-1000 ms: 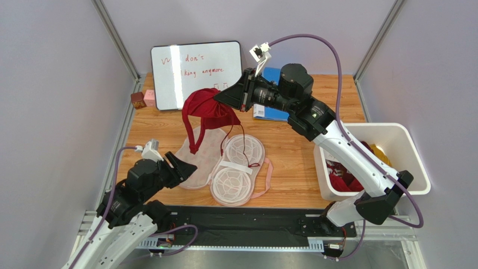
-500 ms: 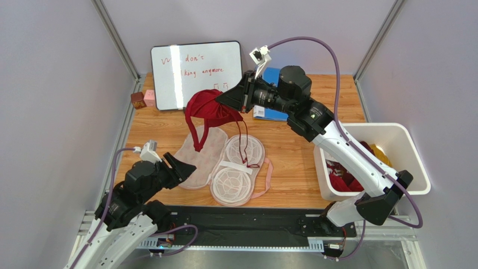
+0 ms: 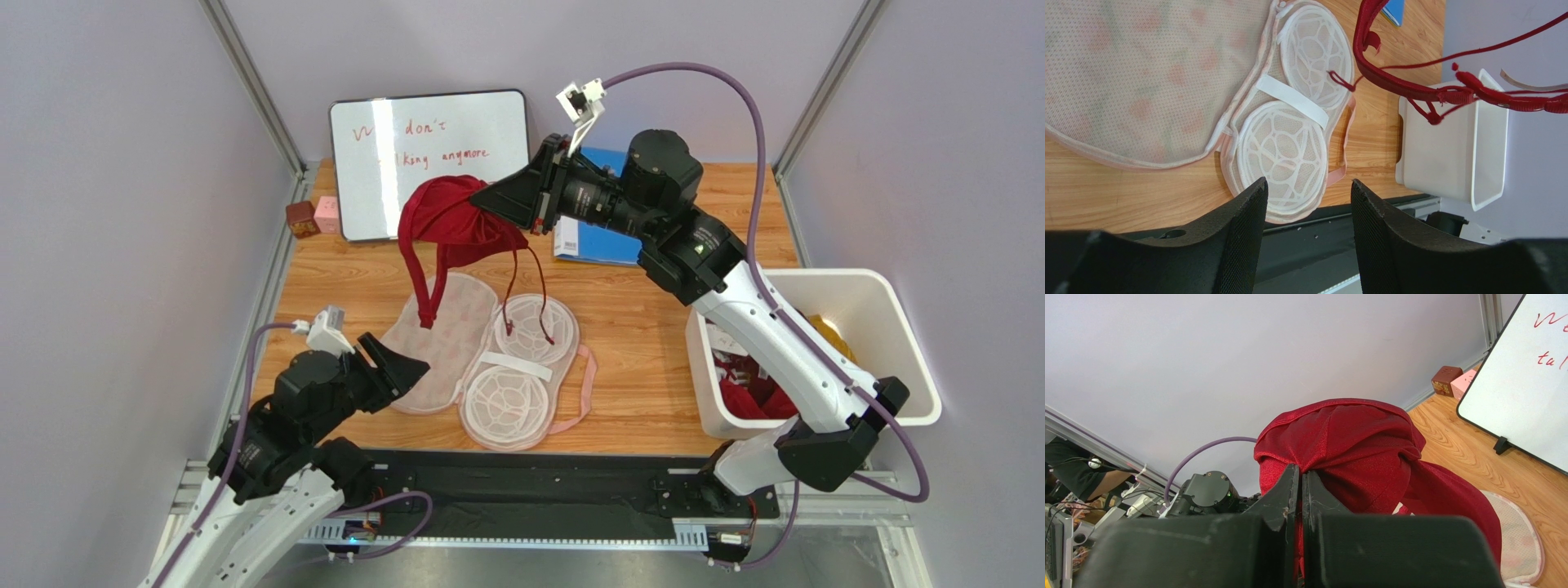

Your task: Place the bra in the laundry bag and zip it closed

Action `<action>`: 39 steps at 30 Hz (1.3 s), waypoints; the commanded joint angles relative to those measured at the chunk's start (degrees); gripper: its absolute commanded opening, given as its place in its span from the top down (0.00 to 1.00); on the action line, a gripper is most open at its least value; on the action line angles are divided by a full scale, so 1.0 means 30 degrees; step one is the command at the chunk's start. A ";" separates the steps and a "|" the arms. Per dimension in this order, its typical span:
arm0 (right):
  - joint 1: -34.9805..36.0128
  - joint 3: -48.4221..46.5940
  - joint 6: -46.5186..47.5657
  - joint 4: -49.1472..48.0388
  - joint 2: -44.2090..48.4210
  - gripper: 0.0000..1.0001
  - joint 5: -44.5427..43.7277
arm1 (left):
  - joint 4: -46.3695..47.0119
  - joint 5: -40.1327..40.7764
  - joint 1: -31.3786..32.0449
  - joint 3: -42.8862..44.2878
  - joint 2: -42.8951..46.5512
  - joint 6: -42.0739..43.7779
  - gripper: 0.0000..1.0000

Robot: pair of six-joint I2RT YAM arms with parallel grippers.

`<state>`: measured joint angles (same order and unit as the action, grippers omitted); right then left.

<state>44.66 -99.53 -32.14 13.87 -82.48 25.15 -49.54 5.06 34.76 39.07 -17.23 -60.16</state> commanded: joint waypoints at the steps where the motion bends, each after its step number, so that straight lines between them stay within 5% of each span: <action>1: -0.0034 -0.0313 0.0137 -0.0550 0.0100 1.00 0.0144 | 0.0195 -0.0046 -0.0016 0.0336 -0.0232 0.0015 0.41; 20: -0.0123 0.5164 -0.0213 -0.2511 0.1094 1.00 -0.0880 | -0.0773 0.0101 -0.0016 0.0483 0.0646 -0.0103 0.41; 31: 0.0698 1.2664 -0.0858 -0.7519 0.2796 1.00 -0.4368 | -0.0567 -0.0602 -0.0016 0.0278 0.0501 -0.0190 0.39; 39: 0.0406 1.2141 0.0106 -0.7493 0.1800 1.00 -0.4458 | -0.0830 -0.0603 -0.0016 0.0453 0.0676 -0.0220 0.39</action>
<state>46.41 -60.90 -33.95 -2.66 -76.36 13.30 -51.66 3.88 34.79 39.07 -15.84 -60.38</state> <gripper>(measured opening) 0.007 0.611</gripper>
